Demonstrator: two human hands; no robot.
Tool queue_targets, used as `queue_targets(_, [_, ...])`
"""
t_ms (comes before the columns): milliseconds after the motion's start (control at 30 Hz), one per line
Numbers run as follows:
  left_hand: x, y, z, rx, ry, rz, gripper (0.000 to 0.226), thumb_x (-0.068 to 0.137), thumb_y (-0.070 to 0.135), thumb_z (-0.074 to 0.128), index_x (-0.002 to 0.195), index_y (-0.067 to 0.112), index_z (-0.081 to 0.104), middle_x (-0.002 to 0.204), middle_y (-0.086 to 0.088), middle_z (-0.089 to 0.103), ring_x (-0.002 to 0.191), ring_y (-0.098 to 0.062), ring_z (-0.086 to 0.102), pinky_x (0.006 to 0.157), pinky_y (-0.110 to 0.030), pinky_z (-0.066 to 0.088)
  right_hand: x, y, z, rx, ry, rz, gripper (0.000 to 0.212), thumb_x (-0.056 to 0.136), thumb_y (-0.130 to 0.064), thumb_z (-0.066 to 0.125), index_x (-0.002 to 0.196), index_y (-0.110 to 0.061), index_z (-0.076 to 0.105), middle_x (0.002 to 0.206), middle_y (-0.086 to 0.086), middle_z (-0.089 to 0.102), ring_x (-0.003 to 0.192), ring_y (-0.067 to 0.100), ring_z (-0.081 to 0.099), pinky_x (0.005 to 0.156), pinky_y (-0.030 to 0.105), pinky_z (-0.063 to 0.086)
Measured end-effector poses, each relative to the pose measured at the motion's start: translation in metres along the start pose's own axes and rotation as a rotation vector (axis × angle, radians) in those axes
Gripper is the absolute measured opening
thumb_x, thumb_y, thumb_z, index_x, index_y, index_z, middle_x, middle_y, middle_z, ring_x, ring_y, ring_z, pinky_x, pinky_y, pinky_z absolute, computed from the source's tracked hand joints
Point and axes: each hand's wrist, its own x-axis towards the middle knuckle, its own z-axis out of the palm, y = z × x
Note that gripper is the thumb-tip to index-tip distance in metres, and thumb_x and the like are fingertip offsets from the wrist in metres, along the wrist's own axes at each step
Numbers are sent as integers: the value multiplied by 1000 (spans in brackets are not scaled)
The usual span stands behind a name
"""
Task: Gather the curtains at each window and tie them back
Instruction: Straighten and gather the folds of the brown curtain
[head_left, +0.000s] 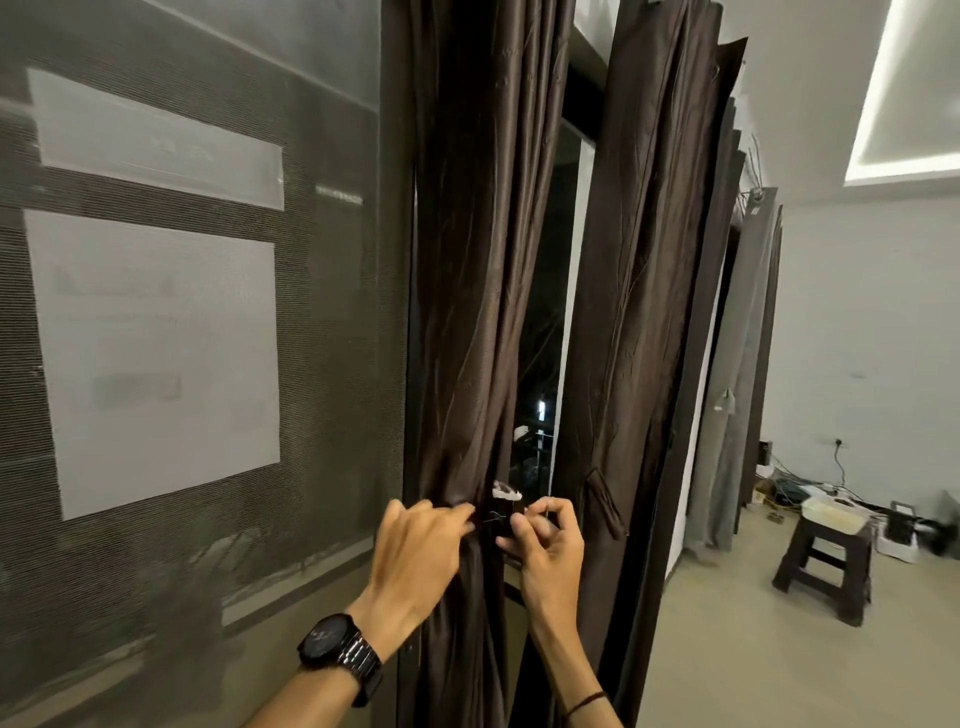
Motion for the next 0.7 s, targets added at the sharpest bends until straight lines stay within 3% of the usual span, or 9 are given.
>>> queue_targets(133, [3, -3, -10, -356, -160, -260, 26, 101, 34, 58, 122, 34, 73, 91, 9, 79, 95, -12, 72, 86, -38, 51, -4, -4, 4, 26, -28, 29, 13, 95, 6, 65, 90, -3, 56, 67, 12, 59, 60, 29, 64, 58, 33, 58])
queue_targets(200, [4, -5, -14, -688, -252, -362, 26, 100, 34, 59, 122, 35, 73, 88, 10, 79, 91, -6, 74, 91, -36, 55, -2, -6, 7, 33, -55, 54, 10, 92, 8, 67, 88, -1, 63, 75, 26, 64, 58, 31, 65, 56, 33, 57])
queue_targets(267, [7, -4, -18, -895, -283, -403, 24, 98, 29, 65, 121, 30, 74, 93, 6, 80, 94, -7, 75, 95, -34, 57, 0, -10, 12, 35, -112, 52, 10, 90, 10, 67, 90, 1, 71, 80, 27, 70, 56, 31, 67, 59, 40, 59])
queue_targets(367, [6, -7, -22, -971, -288, -405, 18, 97, 16, 68, 111, 27, 71, 83, 2, 80, 80, -10, 76, 89, -30, 57, -1, -9, 16, -12, -237, 46, 23, 93, 12, 60, 104, 0, 75, 85, 22, 76, 66, 35, 72, 74, 52, 61])
queue_targets(433, [5, -13, -25, -1014, -318, -384, 33, 98, 14, 68, 127, 29, 63, 80, 2, 80, 83, -8, 77, 95, -34, 55, -2, -7, 14, -16, -309, 88, 37, 90, 13, 55, 117, -5, 75, 91, 25, 76, 80, 43, 74, 88, 52, 60])
queue_targets(500, [3, -18, -27, -1079, -364, -347, 55, 99, 16, 67, 148, 33, 48, 82, 1, 81, 94, -7, 76, 107, -33, 47, -6, -11, 13, 10, -386, 140, 39, 88, 2, 58, 122, -7, 73, 94, 30, 74, 92, 45, 73, 98, 48, 57])
queue_targets(600, [0, -19, -29, -1111, -352, -290, 72, 101, 20, 65, 159, 42, 28, 87, 4, 81, 115, -6, 70, 116, -22, 28, -13, -22, 17, -5, -513, 95, 22, 97, -19, 66, 113, -9, 77, 103, 21, 76, 104, 39, 71, 99, 47, 55])
queue_targets(700, [-3, -18, -26, -1073, -316, -270, 78, 102, 13, 62, 161, 45, 21, 87, 9, 81, 122, -9, 67, 125, -30, 25, -14, -22, 23, -100, -507, 49, 22, 93, -29, 73, 94, -8, 80, 95, 17, 77, 98, 41, 71, 92, 55, 54])
